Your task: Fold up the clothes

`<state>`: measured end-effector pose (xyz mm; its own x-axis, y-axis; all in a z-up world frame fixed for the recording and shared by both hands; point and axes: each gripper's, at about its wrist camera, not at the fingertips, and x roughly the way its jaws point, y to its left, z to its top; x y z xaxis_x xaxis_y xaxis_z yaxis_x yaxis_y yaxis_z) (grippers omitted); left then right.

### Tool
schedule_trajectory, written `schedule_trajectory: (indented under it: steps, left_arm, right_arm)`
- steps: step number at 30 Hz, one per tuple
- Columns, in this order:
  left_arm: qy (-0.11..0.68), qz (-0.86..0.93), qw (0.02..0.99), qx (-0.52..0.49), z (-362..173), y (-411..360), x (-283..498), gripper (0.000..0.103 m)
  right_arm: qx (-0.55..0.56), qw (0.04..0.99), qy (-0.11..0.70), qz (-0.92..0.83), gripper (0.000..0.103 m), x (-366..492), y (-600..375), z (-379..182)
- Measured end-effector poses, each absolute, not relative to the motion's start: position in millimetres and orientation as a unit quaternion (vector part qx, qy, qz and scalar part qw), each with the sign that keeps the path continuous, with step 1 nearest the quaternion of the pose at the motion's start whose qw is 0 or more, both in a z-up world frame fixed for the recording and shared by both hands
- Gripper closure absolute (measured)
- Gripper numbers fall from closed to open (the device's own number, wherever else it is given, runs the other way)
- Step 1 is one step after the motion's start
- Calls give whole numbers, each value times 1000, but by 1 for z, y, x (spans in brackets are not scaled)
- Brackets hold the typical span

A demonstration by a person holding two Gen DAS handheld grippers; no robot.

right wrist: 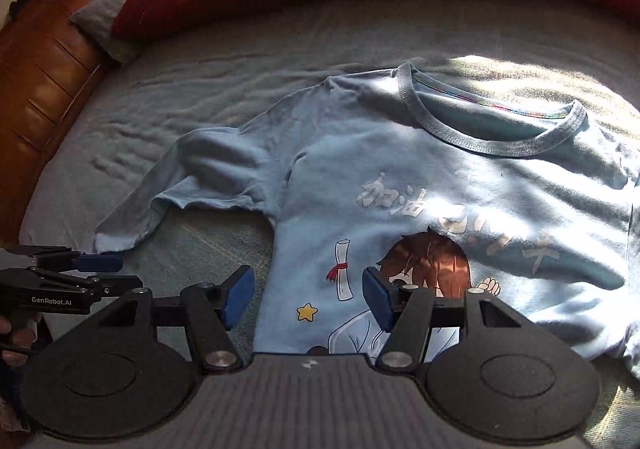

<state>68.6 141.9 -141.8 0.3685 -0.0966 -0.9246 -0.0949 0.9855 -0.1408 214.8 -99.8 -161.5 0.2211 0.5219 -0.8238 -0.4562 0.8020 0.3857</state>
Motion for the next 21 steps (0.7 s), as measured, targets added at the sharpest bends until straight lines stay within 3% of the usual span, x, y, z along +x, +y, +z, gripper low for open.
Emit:
schedule_trajectory:
  steps: [5,9,13,21]
  left_arm:
    - [545,83,829,-98,-126,195,38,42]
    - [530,149,818,-166,-124,259,3,62]
    - [522,183,806,-211,-136,308,-12,63]
    - [536,151,813,-171,-178,349,-4,61]
  right_arm:
    - [15,775,550,311,39,208,-98,-170]
    - [7,780,549,300,39,206,-84,-168]
    - [-1,790,543,284,39,206,-58,-160]
    - [-15,804,528,272,39,210,0,-147]
